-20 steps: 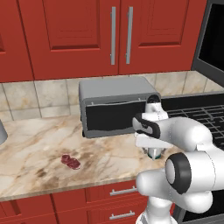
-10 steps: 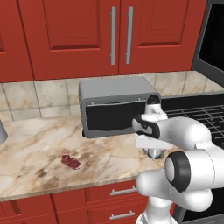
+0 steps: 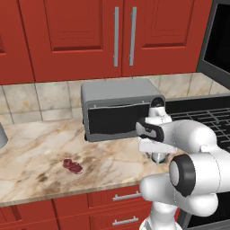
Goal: Pick the mug from the counter and place it inside the microwave. Then close the microwave.
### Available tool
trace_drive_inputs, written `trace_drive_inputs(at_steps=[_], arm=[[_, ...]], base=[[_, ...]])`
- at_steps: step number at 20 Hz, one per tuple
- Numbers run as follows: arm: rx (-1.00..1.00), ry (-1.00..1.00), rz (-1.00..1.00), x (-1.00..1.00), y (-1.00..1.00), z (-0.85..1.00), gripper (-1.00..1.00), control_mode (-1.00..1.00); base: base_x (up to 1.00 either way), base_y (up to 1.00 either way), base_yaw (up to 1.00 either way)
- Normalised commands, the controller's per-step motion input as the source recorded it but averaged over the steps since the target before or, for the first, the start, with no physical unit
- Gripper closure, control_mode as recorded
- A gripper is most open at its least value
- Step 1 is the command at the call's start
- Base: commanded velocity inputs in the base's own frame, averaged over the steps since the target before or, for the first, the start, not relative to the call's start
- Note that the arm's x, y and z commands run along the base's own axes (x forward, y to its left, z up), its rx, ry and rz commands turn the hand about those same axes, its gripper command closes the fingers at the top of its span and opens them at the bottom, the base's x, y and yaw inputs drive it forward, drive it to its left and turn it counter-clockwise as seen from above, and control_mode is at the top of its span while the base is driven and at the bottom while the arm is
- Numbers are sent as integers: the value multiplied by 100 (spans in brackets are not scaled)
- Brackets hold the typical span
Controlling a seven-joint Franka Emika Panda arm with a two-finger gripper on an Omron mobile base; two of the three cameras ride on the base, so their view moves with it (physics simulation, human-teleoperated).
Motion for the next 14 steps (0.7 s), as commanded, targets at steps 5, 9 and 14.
trace_drive_inputs(at_steps=[5,9,14], arm=[[0,0,0,0,0,0,100,-100],[0,0,0,0,0,0,100,-100],[0,0,0,0,0,0,100,-100]], base=[[0,0,0],[0,0,0],[0,0,0]])
